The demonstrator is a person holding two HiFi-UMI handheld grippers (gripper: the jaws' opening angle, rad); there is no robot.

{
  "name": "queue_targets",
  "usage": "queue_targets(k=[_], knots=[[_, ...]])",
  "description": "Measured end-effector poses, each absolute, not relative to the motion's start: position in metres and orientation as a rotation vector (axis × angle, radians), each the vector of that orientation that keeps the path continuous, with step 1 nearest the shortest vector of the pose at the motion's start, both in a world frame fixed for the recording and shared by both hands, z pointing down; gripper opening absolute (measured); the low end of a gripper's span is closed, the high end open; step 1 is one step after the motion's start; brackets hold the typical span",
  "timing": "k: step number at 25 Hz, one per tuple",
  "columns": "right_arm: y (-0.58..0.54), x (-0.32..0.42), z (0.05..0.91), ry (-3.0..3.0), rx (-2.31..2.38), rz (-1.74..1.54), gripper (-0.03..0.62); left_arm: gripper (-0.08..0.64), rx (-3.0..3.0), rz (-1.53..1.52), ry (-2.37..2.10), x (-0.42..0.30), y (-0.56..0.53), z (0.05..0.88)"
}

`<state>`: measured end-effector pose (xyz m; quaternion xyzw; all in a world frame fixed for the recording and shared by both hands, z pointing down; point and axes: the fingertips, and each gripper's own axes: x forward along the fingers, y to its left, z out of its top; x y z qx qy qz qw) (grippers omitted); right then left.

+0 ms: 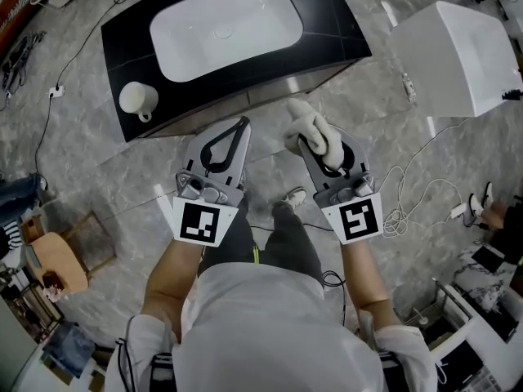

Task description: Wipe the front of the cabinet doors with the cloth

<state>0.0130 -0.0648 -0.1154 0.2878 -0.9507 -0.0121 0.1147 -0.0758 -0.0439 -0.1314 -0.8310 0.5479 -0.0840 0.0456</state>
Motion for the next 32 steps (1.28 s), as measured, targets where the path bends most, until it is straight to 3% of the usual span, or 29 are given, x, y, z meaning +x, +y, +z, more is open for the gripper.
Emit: queue_targets(k=[23,32], knots=[[-0.112,0.004,0.209,-2.823,0.592,-0.096,0.138,0.018,-2.44,-0.282,1.697,-0.06,-0.088,0.181],[-0.115,-0.007,0.297,-2.891,0.546,-0.222,0.138,0.018,-2.406,-0.273,1.584,-0.066,-0.088,0.272]])
